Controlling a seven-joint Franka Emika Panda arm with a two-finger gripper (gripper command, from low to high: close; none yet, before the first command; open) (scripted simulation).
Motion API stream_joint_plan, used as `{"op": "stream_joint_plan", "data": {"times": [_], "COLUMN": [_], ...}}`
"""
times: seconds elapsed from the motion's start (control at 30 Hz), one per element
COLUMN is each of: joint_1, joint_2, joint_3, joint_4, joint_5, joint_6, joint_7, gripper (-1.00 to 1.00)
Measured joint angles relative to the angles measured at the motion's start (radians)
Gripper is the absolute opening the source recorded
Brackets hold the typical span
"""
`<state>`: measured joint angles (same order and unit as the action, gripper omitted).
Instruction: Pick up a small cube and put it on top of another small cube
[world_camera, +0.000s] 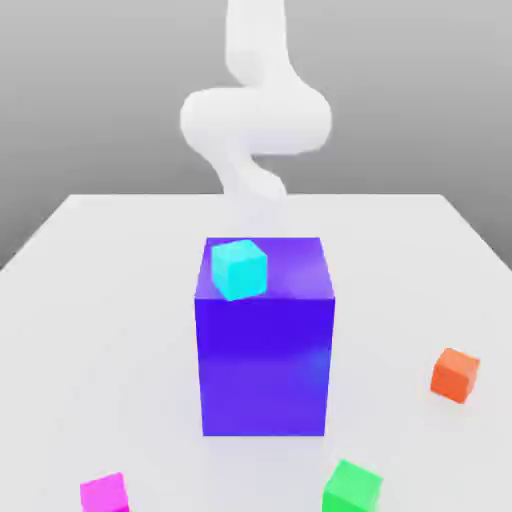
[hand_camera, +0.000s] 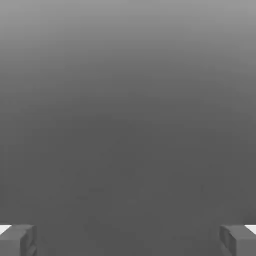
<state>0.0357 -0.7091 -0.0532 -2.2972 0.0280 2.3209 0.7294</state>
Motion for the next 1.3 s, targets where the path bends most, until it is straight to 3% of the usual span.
{"op": "stream_joint_plan", "data": {"times": [0.3, 0.53, 0.8, 1.03, 1.17, 1.2, 1.3], "joint_1": [0.102, 0.124, 0.072, 0.031, -0.022, -0.036, -0.037], "joint_2": [0.331, 0.588, 0.864, 1.072, 1.214, 1.245, 1.245], "joint_3": [-0.176, -0.258, -0.271, -0.296, -0.24, -0.222, -0.222], "joint_4": [0.01, 0.019, 0.025, 0.022, 0.051, 0.058, 0.058], "joint_5": [0.133, 0.252, 0.32, 0.264, 0.316, 0.331, 0.331], "joint_6": [0.075, 0.13, 0.205, 0.294, 0.393, 0.415, 0.415], "joint_7": [-0.28, -0.506, -0.717, -0.823, -0.882, -0.894, -0.894], "gripper": [0.0, 0.0, 0.0, 0.0, 0.0, -1.0, -1.0]}}
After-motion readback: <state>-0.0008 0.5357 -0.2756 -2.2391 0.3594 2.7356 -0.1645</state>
